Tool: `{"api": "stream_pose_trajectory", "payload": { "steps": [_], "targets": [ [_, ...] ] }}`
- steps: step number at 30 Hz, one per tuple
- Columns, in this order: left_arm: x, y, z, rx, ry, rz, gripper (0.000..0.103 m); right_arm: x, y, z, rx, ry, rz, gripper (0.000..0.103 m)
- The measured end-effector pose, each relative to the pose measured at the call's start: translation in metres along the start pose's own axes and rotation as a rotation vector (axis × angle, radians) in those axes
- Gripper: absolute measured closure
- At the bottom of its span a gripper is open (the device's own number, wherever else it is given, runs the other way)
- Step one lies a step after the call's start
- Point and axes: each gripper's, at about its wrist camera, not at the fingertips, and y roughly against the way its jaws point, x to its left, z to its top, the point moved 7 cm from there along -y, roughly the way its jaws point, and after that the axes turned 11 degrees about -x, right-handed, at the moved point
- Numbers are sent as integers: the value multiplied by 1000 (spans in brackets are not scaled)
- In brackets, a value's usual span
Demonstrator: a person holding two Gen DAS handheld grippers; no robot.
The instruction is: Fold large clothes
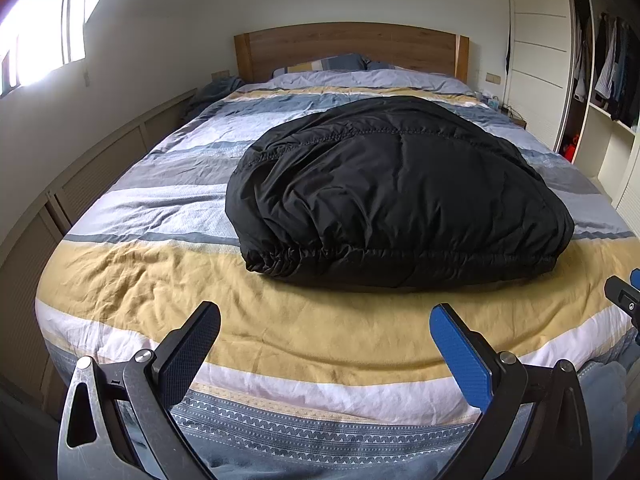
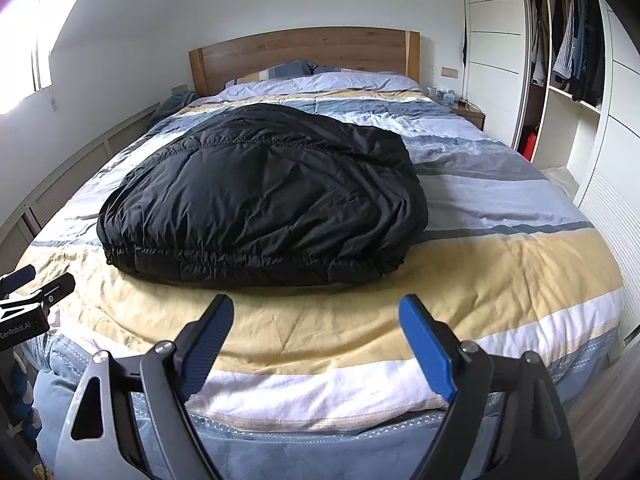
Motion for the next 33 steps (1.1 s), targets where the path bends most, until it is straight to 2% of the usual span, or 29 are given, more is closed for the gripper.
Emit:
{"api": "stream_pose_trajectory", "payload": {
  "steps": [33],
  "targets": [
    [5,3,6,-36,-12,24,0,16,-14,-9,35,48,12,19]
  ]
}}
